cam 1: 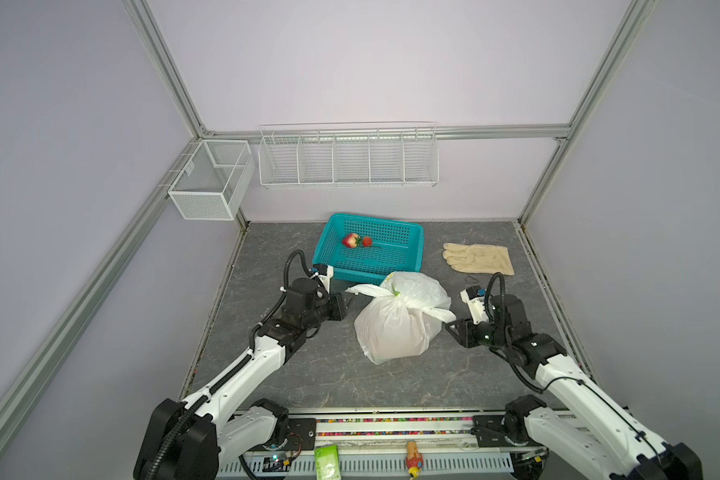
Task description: Place the fake fruits into the plastic bag and tie a complex knot
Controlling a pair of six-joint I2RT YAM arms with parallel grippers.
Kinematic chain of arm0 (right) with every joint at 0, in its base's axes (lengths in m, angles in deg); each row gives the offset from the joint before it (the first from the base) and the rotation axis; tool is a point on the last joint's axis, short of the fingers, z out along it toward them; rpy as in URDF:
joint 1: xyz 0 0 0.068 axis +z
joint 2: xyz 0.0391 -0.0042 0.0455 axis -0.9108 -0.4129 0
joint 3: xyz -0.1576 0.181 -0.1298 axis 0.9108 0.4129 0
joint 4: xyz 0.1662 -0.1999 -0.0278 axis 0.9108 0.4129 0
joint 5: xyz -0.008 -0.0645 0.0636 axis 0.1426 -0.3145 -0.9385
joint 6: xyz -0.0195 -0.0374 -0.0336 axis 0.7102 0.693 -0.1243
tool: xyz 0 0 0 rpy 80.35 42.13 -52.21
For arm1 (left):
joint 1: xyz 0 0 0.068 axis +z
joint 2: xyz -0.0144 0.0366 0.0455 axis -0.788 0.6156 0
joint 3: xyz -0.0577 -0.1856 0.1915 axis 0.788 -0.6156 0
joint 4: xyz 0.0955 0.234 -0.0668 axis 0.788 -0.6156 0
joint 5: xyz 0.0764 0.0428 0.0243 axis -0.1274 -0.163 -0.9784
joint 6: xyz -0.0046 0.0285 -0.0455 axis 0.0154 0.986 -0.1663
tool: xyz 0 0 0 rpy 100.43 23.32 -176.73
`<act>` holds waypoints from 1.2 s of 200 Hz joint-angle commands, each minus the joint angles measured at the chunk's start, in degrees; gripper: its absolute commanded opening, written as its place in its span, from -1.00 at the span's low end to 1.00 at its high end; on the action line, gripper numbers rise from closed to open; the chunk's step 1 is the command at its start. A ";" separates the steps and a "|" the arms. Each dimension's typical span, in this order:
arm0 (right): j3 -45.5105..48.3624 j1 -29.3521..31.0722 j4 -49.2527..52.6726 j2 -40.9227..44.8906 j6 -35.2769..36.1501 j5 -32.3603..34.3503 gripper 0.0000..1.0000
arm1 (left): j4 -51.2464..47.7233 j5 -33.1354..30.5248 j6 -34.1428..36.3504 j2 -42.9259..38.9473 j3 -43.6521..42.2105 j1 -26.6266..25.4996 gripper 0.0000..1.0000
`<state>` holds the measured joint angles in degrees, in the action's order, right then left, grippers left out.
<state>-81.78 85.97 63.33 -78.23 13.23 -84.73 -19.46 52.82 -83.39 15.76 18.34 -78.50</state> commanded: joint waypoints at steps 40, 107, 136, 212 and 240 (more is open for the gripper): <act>-12.39 0.28 7.92 7.10 6.27 16.37 0.52 | -3.03 -10.02 3.75 -12.87 1.05 0.39 0.53; -12.68 -2.47 -8.02 -1.22 10.59 41.38 0.78 | 9.80 -44.44 10.87 -20.34 -7.15 0.65 0.98; -9.24 -5.63 -15.28 -8.07 9.32 45.40 0.78 | 17.87 -50.98 13.74 -12.50 -9.18 2.45 0.98; 1.16 -10.87 -35.28 -18.87 12.65 46.28 0.78 | 17.52 -49.77 16.65 6.73 -3.65 10.72 0.99; 4.44 -10.99 -41.22 -21.26 13.04 44.41 0.78 | 19.91 -43.12 19.33 8.23 -5.61 12.73 0.99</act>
<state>-79.85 75.28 31.33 -97.52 24.72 -39.79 -0.97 5.30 -66.36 23.02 12.11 -67.03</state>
